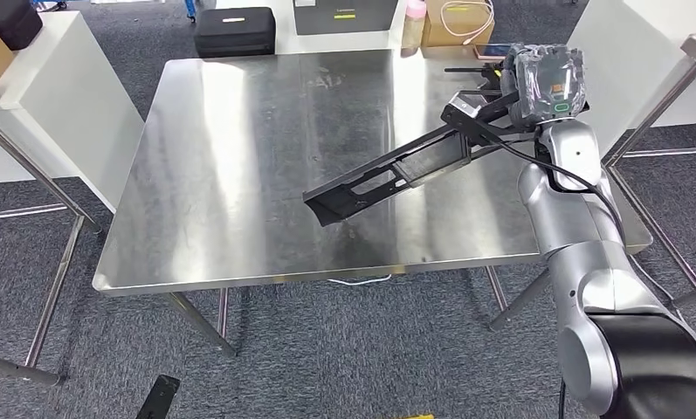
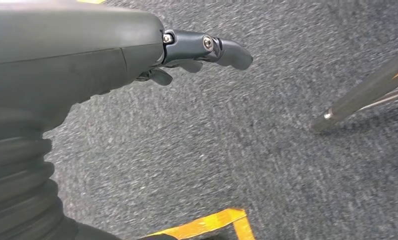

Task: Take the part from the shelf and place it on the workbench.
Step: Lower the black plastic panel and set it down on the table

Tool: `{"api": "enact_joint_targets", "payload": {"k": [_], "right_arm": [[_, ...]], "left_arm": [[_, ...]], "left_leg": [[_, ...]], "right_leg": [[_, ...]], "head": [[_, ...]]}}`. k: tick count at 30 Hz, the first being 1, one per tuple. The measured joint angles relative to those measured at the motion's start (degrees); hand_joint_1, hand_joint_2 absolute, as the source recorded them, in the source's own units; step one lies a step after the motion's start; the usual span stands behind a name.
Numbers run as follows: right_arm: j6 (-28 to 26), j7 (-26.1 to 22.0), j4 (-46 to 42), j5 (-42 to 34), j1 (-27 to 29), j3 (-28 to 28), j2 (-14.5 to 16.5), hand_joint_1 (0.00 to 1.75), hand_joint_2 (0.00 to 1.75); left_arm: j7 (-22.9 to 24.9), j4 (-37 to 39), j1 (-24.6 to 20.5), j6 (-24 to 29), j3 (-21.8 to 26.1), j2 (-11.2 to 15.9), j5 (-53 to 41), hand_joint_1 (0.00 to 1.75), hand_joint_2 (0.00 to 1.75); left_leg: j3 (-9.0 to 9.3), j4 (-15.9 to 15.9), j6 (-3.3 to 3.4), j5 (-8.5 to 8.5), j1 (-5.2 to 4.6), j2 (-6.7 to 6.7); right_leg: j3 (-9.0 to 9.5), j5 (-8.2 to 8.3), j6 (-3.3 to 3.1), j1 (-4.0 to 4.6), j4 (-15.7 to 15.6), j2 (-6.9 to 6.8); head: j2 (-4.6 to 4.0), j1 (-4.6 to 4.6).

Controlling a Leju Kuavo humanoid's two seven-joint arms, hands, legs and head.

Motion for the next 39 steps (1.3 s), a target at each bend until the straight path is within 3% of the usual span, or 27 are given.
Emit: {"api": "enact_joint_targets", "payload": {"k": [2,7,8,10,12,13,14,16,18,22,24,26,27,28,29,31,32,33,37,39], "right_arm": [[0.0,0.0,0.0,-0.1,-0.1,0.1,-0.1,1.75,1.75],[0.0,0.0,0.0,-0.1,-0.1,0.1,-0.2,1.75,1.75],[0.0,0.0,0.0,-0.2,-0.1,0.1,-0.2,1.75,1.75],[0.1,0.0,-0.1,-0.5,0.0,0.3,-0.6,1.75,1.75],[0.1,0.0,-0.1,-0.6,0.2,0.5,-0.9,1.75,1.75],[0.2,0.0,-0.1,-0.7,0.4,0.5,-1.0,1.75,1.75],[0.2,0.0,-0.1,-0.7,0.4,0.5,-1.0,1.75,1.75],[0.3,0.1,-0.1,-0.7,0.3,0.7,-1.1,1.75,1.75],[0.5,0.6,-0.1,-0.7,0.2,0.9,-1.3,1.75,1.75],[0.6,2.0,-0.1,-0.9,-0.1,0.9,-1.7,1.75,1.75],[0.5,3.0,-0.1,-0.9,-0.5,0.9,-1.9,1.75,1.75],[0.5,4.0,0.0,-0.8,-0.9,0.9,-2.2,1.75,1.75],[0.4,4.4,0.0,-0.7,-0.9,0.9,-2.5,1.75,1.75],[0.2,4.7,0.1,-0.7,-1.0,0.9,-2.7,1.75,1.75],[0.1,4.9,0.1,-0.7,-1.1,0.9,-3.0,1.75,1.75],[-0.2,5.2,0.2,-0.7,-1.5,0.9,-3.4,1.75,1.75],[-0.3,5.3,0.3,-0.8,-1.9,0.8,-3.6,1.75,1.75],[-0.4,5.5,0.3,-0.8,-2.4,0.8,-3.9,1.75,1.75],[-0.6,5.8,0.4,-0.7,-4.0,0.6,-5.0,1.75,1.75],[-0.6,5.8,0.4,-0.7,-4.4,0.5,-5.5,1.75,1.75]], "left_arm": [[0.0,0.1,-0.1,0.0,0.0,0.0,-0.1,0.00,1.75],[0.1,0.1,-0.1,0.1,0.0,0.0,-0.1,0.00,1.75],[0.2,0.2,-0.1,0.0,0.0,0.0,-0.1,0.00,1.75],[0.3,0.2,-0.2,0.0,0.1,-0.1,-0.2,0.00,1.75],[0.4,0.2,-0.2,-0.1,0.2,-0.1,-0.3,0.00,1.75],[0.4,0.2,-0.1,-0.2,0.2,-0.1,-0.3,0.00,1.75],[0.5,0.2,-0.1,-0.2,0.2,-0.2,-0.4,0.00,1.75],[0.5,0.2,-0.1,0.0,0.2,-0.2,-0.4,0.00,1.75],[0.6,0.2,-0.1,0.4,0.2,-0.2,-0.5,0.00,1.75],[0.7,0.2,-0.1,0.7,0.2,-0.1,-0.6,0.00,1.75],[0.7,0.2,-0.1,0.7,0.3,-0.2,-0.7,0.00,1.75],[0.7,0.2,0.0,0.8,0.3,-0.2,-0.7,0.00,1.75],[0.7,0.2,0.1,0.9,0.3,-0.2,-0.8,0.00,1.75],[0.7,0.3,0.2,1.0,0.3,-0.2,-0.9,0.00,1.75],[0.7,0.3,0.2,1.0,0.3,-0.2,-0.9,0.00,1.75],[0.8,0.3,0.2,1.1,0.3,-0.2,-1.0,0.00,1.75],[0.8,0.3,0.2,1.1,0.3,-0.2,-1.0,0.00,1.75],[0.8,0.3,0.1,1.2,0.3,-0.2,-1.1,0.00,1.75],[0.8,0.3,-0.2,1.2,0.4,-0.2,-1.3,0.00,1.75],[0.9,0.3,-0.4,1.3,0.4,-0.4,-1.5,0.00,1.75]], "left_leg": [[1.93,-4.1,0.36,0.87,-0.22,0.07],[2.18,-4.6,1.08,0.06,-0.67,0.04],[2.42,-4.8,1.52,0.05,-0.69,0.04],[3.18,-5.3,3.00,-0.28,-0.75,-0.04],[4.02,-5.6,3.91,-0.82,-0.79,-0.18],[4.42,-5.6,3.88,-1.12,-0.85,-0.25],[4.93,-5.6,3.78,-1.46,-0.88,-0.31],[5.91,-5.5,3.37,-2.24,-1.05,-0.41],[6.43,-5.4,2.82,-3.04,-1.42,-0.51],[6.41,-4.4,1.74,-4.36,-1.22,-0.37],[4.20,0.4,1.11,-6.95,-0.95,-0.25],[-0.13,8.2,0.69,-10.12,-0.84,-0.22],[-1.95,10.8,0.58,-10.56,-0.78,-0.22],[-2.85,11.4,0.55,-9.72,-0.72,-0.21],[-2.57,9.6,0.62,-7.70,-0.66,-0.20],[0.41,1.8,1.09,-2.53,-0.68,-0.16],[1.89,-1.7,1.39,-0.98,-0.79,-0.12],[2.82,-3.8,1.67,-0.29,-0.94,-0.08],[3.71,-5.5,2.96,-0.47,-1.12,0.01],[4.39,-6.1,3.67,-0.34,-0.85,0.04]], "right_leg": [[0.23,-0.52,0.67,0.36,0.0,0.09],[0.16,-0.67,1.24,0.55,-0.3,0.13],[0.12,-0.85,1.53,0.52,-0.1,0.05],[-4.43,-3.88,1.71,0.50,8.0,-0.13],[-10.43,-6.42,1.88,0.52,17.5,-0.23],[-11.09,-5.53,2.33,0.54,17.6,-0.23],[-10.49,-3.68,2.86,0.53,15.2,-0.25],[-7.09,0.87,3.56,0.63,6.6,-0.37],[-4.63,3.24,2.87,0.83,1.0,-0.44],[-3.89,3.20,0.67,0.43,0.1,-0.35],[-3.35,2.87,-0.20,0.16,0.0,-0.32],[-2.90,2.45,-0.75,0.24,0.0,-0.33],[-2.67,2.25,-0.89,0.28,0.0,-0.31],[-2.39,2.03,-0.92,0.31,0.0,-0.27],[-2.01,1.77,-0.86,0.31,0.0,-0.21],[-1.15,1.14,-0.48,0.37,0.0,-0.08],[-0.93,0.87,-0.24,0.54,0.1,-0.02],[-0.87,0.67,0.04,0.68,0.1,0.02],[-1.23,0.11,1.13,1.00,0.2,-0.04],[-3.34,-1.59,1.09,0.99,4.3,-0.14]], "head": [[0.00,0.03],[0.00,0.08],[0.00,0.08],[0.00,0.18],[0.00,0.31],[0.00,0.32],[0.00,0.32],[0.00,0.37],[0.00,0.26],[0.00,-0.06],[0.00,-0.16],[0.00,-0.22],[0.00,-0.22],[0.00,-0.24],[0.00,-0.23],[0.00,-0.22],[0.00,-0.19],[0.00,-0.18],[0.00,-0.16],[0.00,0.00]]}}
